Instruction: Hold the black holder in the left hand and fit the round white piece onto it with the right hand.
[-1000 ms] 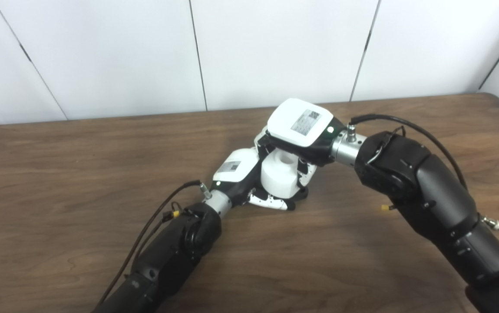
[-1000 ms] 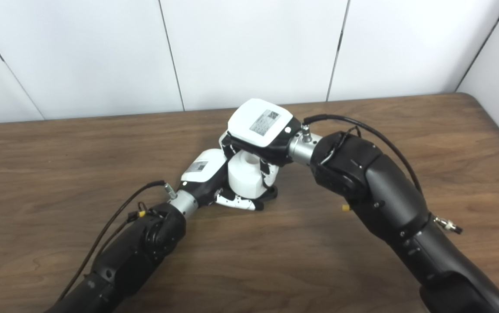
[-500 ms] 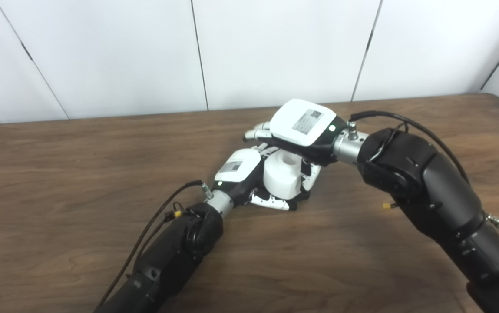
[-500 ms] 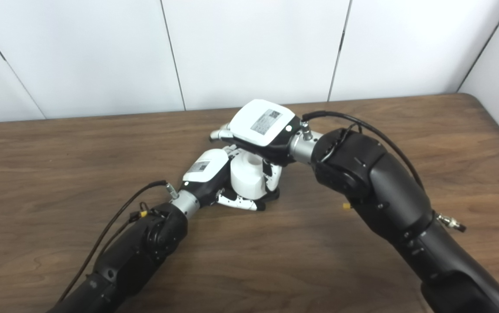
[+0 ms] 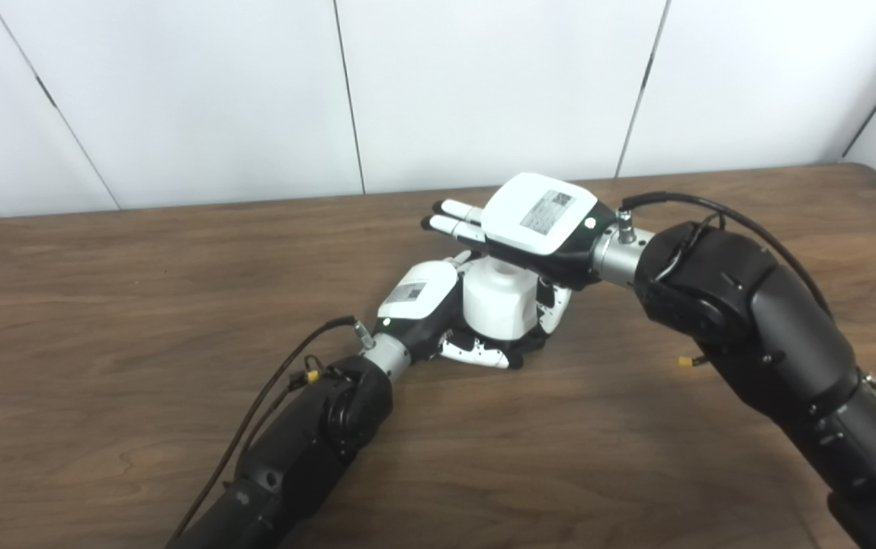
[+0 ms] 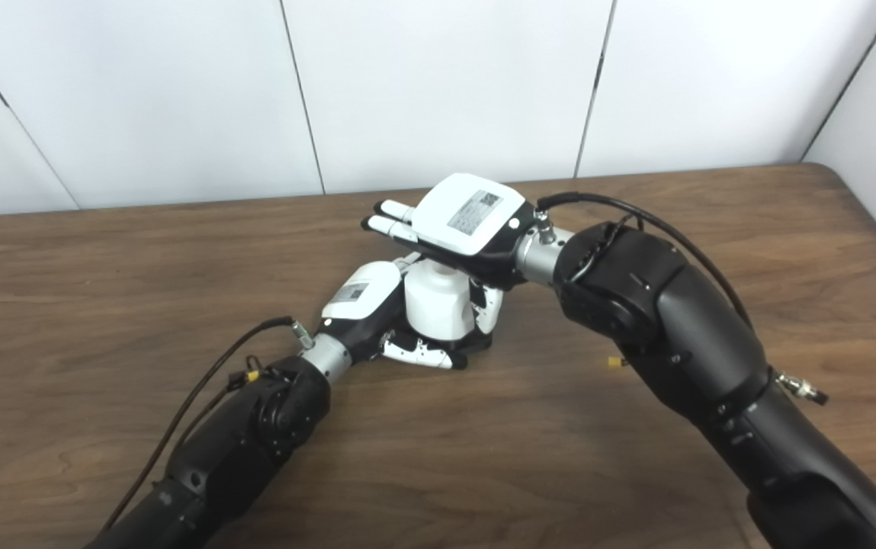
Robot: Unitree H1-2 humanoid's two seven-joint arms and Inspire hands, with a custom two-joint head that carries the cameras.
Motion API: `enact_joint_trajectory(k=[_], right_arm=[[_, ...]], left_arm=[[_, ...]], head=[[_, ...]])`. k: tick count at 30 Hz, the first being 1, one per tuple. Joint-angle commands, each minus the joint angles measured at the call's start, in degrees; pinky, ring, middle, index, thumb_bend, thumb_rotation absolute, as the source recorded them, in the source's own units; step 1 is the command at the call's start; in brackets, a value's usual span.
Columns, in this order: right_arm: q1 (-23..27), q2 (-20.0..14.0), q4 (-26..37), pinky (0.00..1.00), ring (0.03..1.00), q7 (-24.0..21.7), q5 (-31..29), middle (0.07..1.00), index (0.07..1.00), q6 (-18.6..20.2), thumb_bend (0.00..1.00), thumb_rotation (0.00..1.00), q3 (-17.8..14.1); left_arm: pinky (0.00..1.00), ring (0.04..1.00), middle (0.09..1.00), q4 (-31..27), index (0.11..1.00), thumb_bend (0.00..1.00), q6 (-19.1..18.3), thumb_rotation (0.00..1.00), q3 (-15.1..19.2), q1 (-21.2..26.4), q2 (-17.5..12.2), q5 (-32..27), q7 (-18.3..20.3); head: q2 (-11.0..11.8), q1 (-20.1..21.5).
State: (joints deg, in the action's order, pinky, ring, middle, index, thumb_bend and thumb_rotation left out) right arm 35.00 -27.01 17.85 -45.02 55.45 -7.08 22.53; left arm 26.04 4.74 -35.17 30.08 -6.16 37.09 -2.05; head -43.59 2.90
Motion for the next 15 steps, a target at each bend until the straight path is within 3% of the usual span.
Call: enact_joint_trajectory(k=[1,4,10,12,15], right_arm=[[2.8,-1.8,2.5,0.73,0.977,-3.5,-0.8,1.0,1.0,0.9,1.0,0.22,-0.9],[4.9,-3.0,5.2,0.76,0.997,-10.2,-2.6,1.0,1.0,3.6,1.0,0.25,-1.9],[8.7,-7.3,10.0,0.78,1.0,-24.2,-6.8,1.0,1.0,11.4,1.0,0.23,-5.5],[9.1,-9.7,11.0,0.73,0.986,-26.1,-9.6,1.0,1.0,14.3,1.0,0.19,-7.9],[8.6,-12.9,11.2,0.66,0.965,-24.6,-12.4,1.0,1.0,15.9,1.0,0.17,-10.6]], left_arm=[[0.96,0.978,0.904,3.1,0.481,0.52,-1.0,0.06,-2.6,-1.9,0.2,2.0,4.8],[0.96,0.978,0.9,3.2,0.482,0.52,-0.8,0.06,-2.5,-1.9,0.2,1.9,4.8],[0.97,0.983,0.897,4.1,0.481,0.52,-0.3,0.06,-2.0,-1.8,0.4,1.3,4.4],[0.97,0.988,0.901,4.4,0.481,0.52,-0.1,0.06,-1.8,-1.8,0.4,1.0,4.5],[0.97,0.989,0.901,5.2,0.481,0.52,0.6,0.06,-1.7,-1.7,0.3,0.9,3.9]], head=[[0.0,0.3],[0.0,0.4],[0.8,1.0],[0.9,1.1],[1.4,1.2]])
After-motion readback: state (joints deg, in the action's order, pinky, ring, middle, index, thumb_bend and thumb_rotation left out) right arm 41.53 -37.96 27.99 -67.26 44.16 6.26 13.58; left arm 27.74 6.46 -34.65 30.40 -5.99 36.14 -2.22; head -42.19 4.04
